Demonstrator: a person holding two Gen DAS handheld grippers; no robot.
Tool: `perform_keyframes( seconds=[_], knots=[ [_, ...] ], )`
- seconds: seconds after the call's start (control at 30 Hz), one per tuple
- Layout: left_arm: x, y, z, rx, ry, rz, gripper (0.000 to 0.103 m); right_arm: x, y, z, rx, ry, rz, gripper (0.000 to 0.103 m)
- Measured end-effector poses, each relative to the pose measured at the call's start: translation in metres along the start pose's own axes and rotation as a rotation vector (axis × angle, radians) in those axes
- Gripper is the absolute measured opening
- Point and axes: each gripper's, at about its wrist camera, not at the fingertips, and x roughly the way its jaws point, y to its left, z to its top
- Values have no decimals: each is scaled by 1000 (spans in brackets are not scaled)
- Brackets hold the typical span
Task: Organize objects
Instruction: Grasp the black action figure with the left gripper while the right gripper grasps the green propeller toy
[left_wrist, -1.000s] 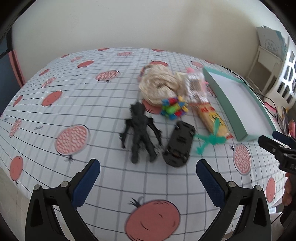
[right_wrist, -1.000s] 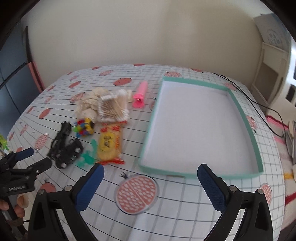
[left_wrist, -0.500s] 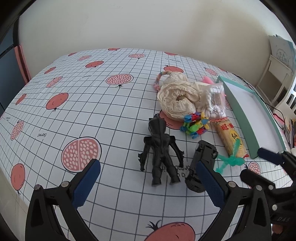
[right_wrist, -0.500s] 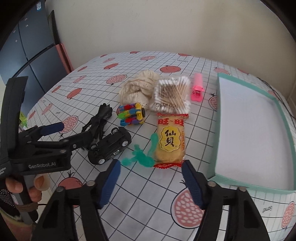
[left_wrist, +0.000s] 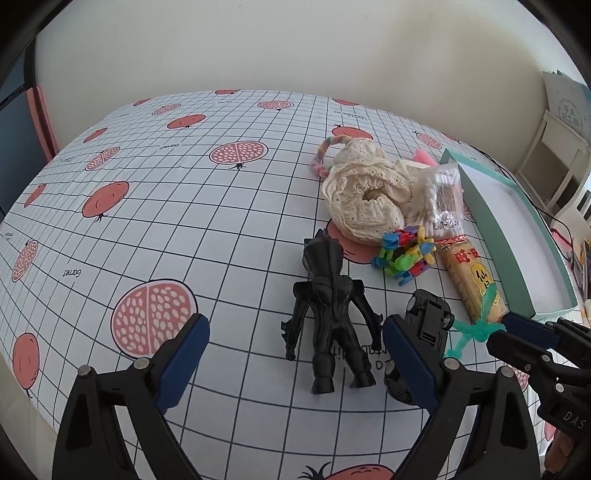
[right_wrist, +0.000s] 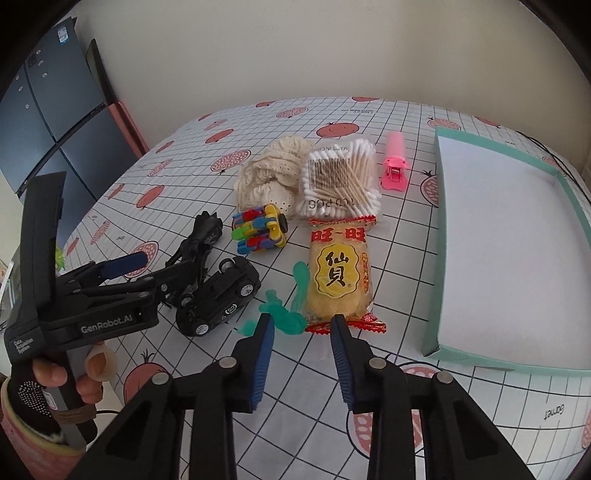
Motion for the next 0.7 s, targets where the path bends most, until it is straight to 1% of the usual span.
perform_keyframes(
  seconds=[0.03,0.1,0.27,0.37,0.47,0.53,0.57,0.7],
  knots=[
    [0,0,0,0,0,1,90,0,0,0,1,-1,7,32],
    [3,-1,1,0,5,-3,90,1,0,0,2,2,16,27],
    [8,-4,3,2,13,-4,87,1,-2,0,17,0,31,23],
    [11,-7,5,5,17,-7,87,3,-3,0,27,-1,45,18],
    [16,-8,5,8,28,-7,87,2,-2,0,25,-9,49,17],
    [18,-9,6,10,33,-14,82,1,-1,0,25,-15,52,17],
    [18,-10,6,10,38,-29,77,1,-2,-1,29,-17,55,17],
    [19,-14,8,21,46,-13,76,2,-4,0,46,-21,75,17]
  ],
)
